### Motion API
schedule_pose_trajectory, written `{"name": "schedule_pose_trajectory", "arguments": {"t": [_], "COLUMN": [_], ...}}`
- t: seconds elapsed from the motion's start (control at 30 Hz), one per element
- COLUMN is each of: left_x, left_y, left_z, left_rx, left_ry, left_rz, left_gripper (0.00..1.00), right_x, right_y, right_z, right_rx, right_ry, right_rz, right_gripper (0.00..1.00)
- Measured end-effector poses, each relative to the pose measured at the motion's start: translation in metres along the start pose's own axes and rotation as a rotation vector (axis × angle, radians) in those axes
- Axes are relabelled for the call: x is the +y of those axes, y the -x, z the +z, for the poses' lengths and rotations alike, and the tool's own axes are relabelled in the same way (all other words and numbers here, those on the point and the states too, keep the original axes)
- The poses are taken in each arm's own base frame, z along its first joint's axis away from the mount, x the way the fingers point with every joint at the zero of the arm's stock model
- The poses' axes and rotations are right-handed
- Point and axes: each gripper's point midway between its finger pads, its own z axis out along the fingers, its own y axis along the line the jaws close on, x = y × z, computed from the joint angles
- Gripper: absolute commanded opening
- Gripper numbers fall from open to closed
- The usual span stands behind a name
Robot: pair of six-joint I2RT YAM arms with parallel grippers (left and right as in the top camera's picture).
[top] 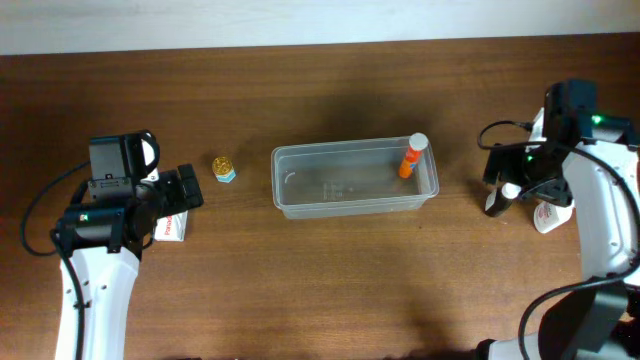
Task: Pack container
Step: 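Move the right gripper to the small dark bottle and grasp it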
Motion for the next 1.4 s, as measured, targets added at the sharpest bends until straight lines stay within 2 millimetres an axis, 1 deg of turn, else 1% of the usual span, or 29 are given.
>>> {"name": "schedule_pose_trajectory", "arguments": {"t": [0.13, 0.23, 0.3, 0.37, 0.43, 0.5, 0.6, 0.63, 0.67, 0.7, 0.9, 1.03, 1.13, 1.3, 1.4], "left_x": [0.000, 0.000, 0.000, 0.000, 0.000, 0.000, 0.000, 0.000, 0.000, 0.000, 0.000, 0.000, 0.000, 0.000, 0.000], "left_y": [0.000, 0.000, 0.000, 0.000, 0.000, 0.000, 0.000, 0.000, 0.000, 0.000, 0.000, 0.000, 0.000, 0.000, 0.000], "left_z": [0.000, 0.000, 0.000, 0.000, 0.000, 0.000, 0.000, 0.000, 0.000, 0.000, 0.000, 0.000, 0.000, 0.000, 0.000], "left_rx": [0.000, 0.000, 0.000, 0.000, 0.000, 0.000, 0.000, 0.000, 0.000, 0.000, 0.000, 0.000, 0.000, 0.000, 0.000], "left_ry": [0.000, 0.000, 0.000, 0.000, 0.000, 0.000, 0.000, 0.000, 0.000, 0.000, 0.000, 0.000, 0.000, 0.000, 0.000], "left_rz": [0.000, 0.000, 0.000, 0.000, 0.000, 0.000, 0.000, 0.000, 0.000, 0.000, 0.000, 0.000, 0.000, 0.000, 0.000], "left_gripper": [0.99, 1.00, 0.99, 1.00, 0.99, 0.99, 0.99, 1.00, 0.99, 0.99, 0.99, 1.00, 0.99, 0.99, 0.99], "right_x": [0.001, 0.002, 0.001, 0.001, 0.000, 0.000, 0.000, 0.000, 0.000, 0.000, 0.000, 0.000, 0.000, 0.000, 0.000], "right_y": [0.009, 0.013, 0.010, 0.006, 0.003, 0.001, 0.001, 0.000, 0.000, 0.000, 0.000, 0.000, 0.000, 0.000, 0.000], "right_z": [0.016, 0.034, 0.047, 0.060, 0.065, 0.067, 0.067, 0.067, 0.067, 0.067, 0.067, 0.067, 0.067, 0.067, 0.067], "right_rx": [-0.020, 0.002, 0.040, 0.082, 0.101, 0.109, 0.112, 0.114, 0.115, 0.115, 0.115, 0.115, 0.115, 0.115, 0.115], "right_ry": [0.003, -0.001, -0.006, -0.013, -0.016, -0.017, -0.017, -0.017, -0.017, -0.017, -0.017, -0.017, -0.017, -0.017, -0.017], "right_rz": [-0.002, -0.005, -0.004, -0.007, -0.007, -0.008, -0.010, -0.010, -0.012, -0.010, -0.019, -0.018, -0.017, -0.018, -0.018], "right_gripper": [0.98, 0.99, 0.96, 0.91, 0.86, 0.80, 0.68, 0.61, 0.57, 0.56, 0.41, 0.38, 0.30, 0.28, 0.24]}}
